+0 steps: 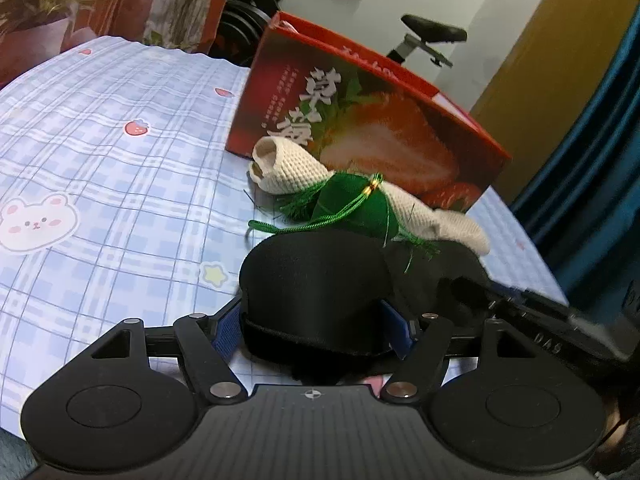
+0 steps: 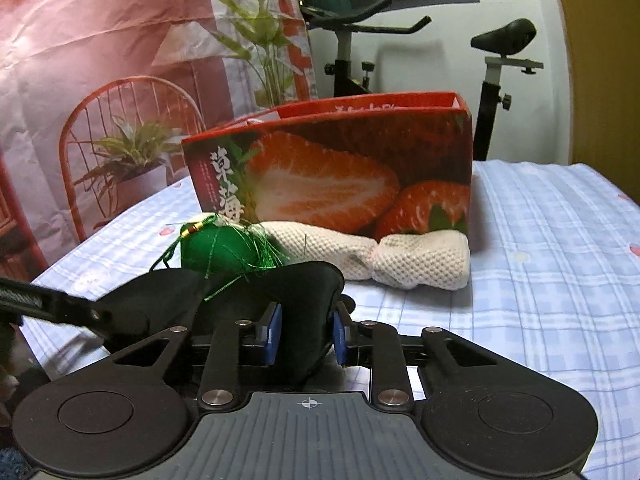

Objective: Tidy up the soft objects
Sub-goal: 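Close both grippers on the black eye mask, then lift the black eye mask with both grippers and carry it over the box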

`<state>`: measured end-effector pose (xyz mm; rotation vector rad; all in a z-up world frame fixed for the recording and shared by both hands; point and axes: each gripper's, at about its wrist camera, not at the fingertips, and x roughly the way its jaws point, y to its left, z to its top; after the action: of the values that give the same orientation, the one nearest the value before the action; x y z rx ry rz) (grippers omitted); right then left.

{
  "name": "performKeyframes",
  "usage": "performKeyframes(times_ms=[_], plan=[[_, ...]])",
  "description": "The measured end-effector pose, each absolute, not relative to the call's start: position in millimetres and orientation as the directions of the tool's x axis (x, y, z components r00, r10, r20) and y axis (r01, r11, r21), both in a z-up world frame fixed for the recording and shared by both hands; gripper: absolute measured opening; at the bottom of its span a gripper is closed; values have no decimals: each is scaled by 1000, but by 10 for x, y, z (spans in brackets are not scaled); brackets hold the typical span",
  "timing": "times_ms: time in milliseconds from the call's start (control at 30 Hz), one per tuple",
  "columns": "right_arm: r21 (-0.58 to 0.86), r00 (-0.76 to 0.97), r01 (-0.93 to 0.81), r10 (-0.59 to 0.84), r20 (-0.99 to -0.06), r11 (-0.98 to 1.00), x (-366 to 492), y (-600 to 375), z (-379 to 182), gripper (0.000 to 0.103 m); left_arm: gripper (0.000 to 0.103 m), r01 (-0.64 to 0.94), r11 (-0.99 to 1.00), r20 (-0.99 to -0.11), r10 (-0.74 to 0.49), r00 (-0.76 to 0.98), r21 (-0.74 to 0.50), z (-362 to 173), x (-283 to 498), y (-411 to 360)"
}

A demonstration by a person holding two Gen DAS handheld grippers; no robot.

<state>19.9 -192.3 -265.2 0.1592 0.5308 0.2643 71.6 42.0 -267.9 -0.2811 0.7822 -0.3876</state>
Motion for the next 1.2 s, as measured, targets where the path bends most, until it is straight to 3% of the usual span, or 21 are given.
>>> performKeyframes(times_ms=[100, 267, 300, 433, 967, 1200], plan=[[216, 827, -216, 296, -479, 952, 200, -1916, -2660, 24, 70, 223, 884, -611, -448, 652, -410, -2637, 695, 444], [227, 830, -219, 304, -468, 949, 171, -1933, -2632, 22, 42, 232, 885, -595, -447, 668, -405, -2497, 623, 426], [229, 833, -225, 309, -459, 947, 150, -1935, -2610, 21, 21, 243, 881, -587, -455, 670, -405, -2455, 607, 425], [205, 850, -265, 329, -412, 942, 65, -1885, -2440, 18, 13, 289, 893, -546, -441, 712, -344, -2237, 523, 372], [56, 917, -318, 322, -237, 947, 284, -1789, -1437, 16, 11, 349, 907, -315, -411, 855, -236, -1258, 832, 218], [-7, 951, -240, 234, -202, 971, 787, -1872, -1040, 16, 11, 378, 907, -290, -419, 861, -186, -988, 1355, -71]])
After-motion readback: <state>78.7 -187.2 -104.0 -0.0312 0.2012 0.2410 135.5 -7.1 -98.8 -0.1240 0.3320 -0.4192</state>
